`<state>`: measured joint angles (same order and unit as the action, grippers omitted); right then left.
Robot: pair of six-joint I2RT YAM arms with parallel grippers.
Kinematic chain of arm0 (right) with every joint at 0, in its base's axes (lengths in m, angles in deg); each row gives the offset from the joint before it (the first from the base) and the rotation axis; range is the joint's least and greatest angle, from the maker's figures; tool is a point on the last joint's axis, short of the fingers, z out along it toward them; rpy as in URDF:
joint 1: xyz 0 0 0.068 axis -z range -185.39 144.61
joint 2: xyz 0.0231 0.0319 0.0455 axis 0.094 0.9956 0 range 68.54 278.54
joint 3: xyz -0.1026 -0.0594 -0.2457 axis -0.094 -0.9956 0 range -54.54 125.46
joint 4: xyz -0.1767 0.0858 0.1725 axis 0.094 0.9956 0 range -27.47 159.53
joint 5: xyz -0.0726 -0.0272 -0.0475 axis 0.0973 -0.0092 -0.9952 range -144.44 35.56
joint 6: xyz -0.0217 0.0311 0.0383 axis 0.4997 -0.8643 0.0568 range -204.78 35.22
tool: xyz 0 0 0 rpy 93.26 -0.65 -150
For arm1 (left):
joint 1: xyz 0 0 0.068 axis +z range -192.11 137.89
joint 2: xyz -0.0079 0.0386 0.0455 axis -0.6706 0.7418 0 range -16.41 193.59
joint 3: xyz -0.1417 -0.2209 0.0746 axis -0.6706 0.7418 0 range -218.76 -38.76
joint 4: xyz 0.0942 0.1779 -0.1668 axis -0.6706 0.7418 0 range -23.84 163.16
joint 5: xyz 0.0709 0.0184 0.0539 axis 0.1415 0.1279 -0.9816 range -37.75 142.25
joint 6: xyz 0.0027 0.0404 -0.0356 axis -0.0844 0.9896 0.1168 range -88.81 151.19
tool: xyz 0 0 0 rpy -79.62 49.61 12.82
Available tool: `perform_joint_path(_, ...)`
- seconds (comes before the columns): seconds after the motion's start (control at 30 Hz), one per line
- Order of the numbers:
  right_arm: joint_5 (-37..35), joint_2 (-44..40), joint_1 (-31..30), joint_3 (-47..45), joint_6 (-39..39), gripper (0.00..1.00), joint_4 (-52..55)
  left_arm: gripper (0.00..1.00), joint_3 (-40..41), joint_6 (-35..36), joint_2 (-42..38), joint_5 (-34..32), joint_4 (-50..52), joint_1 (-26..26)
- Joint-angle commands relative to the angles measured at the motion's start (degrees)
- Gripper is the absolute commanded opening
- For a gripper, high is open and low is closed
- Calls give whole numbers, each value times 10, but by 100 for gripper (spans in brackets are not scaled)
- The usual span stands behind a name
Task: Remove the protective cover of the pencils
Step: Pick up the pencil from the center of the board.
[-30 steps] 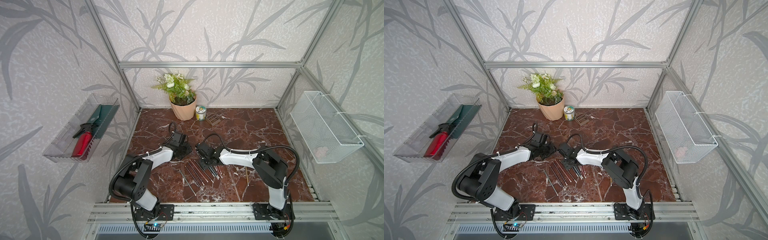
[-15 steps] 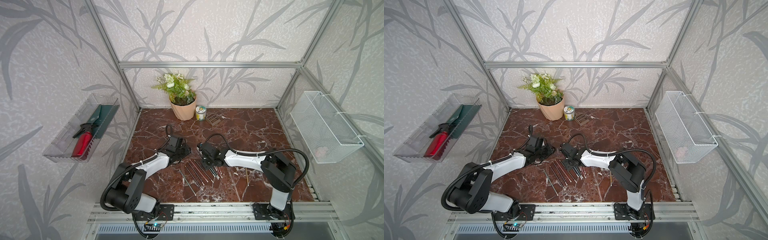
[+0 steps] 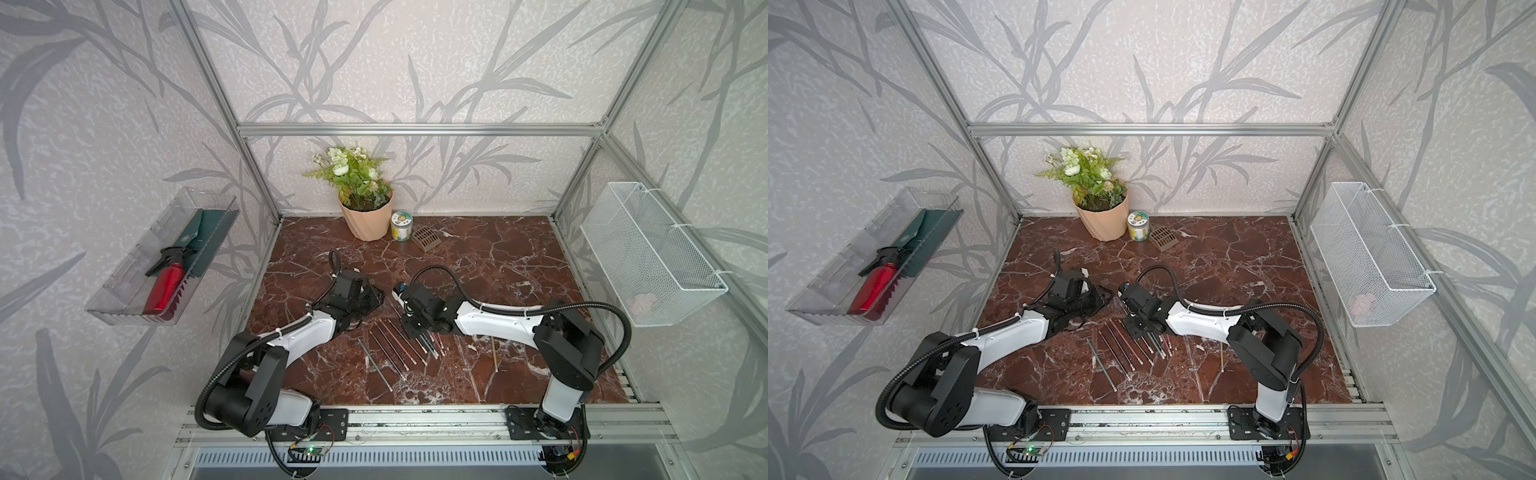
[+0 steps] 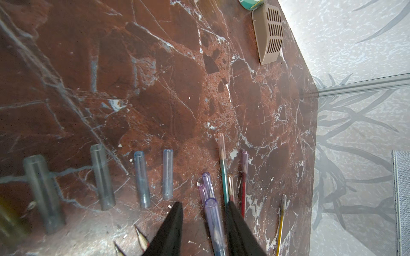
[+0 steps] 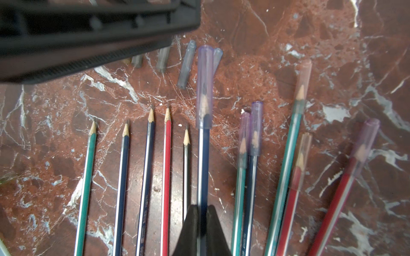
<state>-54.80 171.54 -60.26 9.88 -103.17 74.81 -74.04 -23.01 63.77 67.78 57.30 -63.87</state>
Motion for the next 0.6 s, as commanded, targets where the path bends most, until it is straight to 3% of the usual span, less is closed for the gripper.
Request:
perform_joint_path(0.0,9,-15,-8,5,0,0,-10,36,0,-9,13,15,-25,-4)
perform_joint_path(0.57,11,-18,-11,8,-8,0,-26,34,3,-25,33,30,-56,-15)
